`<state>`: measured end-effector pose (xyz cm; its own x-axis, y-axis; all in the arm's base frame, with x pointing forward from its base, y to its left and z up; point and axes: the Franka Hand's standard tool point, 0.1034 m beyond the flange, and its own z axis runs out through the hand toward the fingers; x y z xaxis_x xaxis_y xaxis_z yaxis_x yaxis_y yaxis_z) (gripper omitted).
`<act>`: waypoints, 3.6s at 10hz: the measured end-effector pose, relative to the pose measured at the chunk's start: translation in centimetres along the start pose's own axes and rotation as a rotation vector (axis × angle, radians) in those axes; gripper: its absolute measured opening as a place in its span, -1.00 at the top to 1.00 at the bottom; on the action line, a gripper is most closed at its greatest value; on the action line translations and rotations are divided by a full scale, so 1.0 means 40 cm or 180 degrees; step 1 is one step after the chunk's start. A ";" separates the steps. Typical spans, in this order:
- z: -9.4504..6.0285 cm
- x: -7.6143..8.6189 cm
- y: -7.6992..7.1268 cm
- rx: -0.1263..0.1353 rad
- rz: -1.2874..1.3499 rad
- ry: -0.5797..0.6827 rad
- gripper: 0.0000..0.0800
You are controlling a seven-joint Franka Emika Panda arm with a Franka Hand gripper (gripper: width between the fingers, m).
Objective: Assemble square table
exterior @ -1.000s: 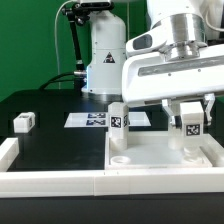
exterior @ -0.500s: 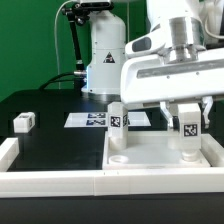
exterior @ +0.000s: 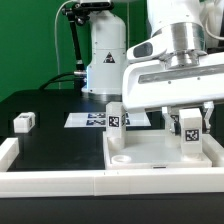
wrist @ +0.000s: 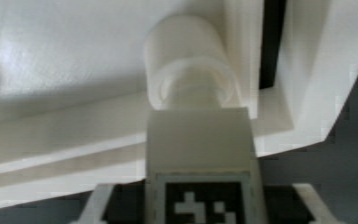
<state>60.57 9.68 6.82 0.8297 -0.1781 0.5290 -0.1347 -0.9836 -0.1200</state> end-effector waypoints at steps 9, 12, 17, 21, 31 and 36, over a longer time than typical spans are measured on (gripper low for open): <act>-0.004 -0.030 -0.027 0.0004 0.0122 -0.0052 -0.56; -0.005 -0.030 -0.026 0.0005 0.0112 -0.0057 -0.62; -0.068 0.039 -0.016 0.0071 0.0182 -0.0068 -0.62; -0.047 0.014 -0.012 0.0143 0.0225 -0.0480 -0.62; -0.029 0.027 -0.020 0.0227 0.0216 -0.1731 -0.62; -0.033 0.010 -0.028 -0.0041 0.0146 -0.1885 -0.62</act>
Offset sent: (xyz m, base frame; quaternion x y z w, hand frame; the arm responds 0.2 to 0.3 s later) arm -0.0212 0.0009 0.0007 -0.0096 0.0124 0.0423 0.9990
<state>60.34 10.67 8.28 0.9834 -0.1780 -0.0358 -0.1810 -0.9762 -0.1195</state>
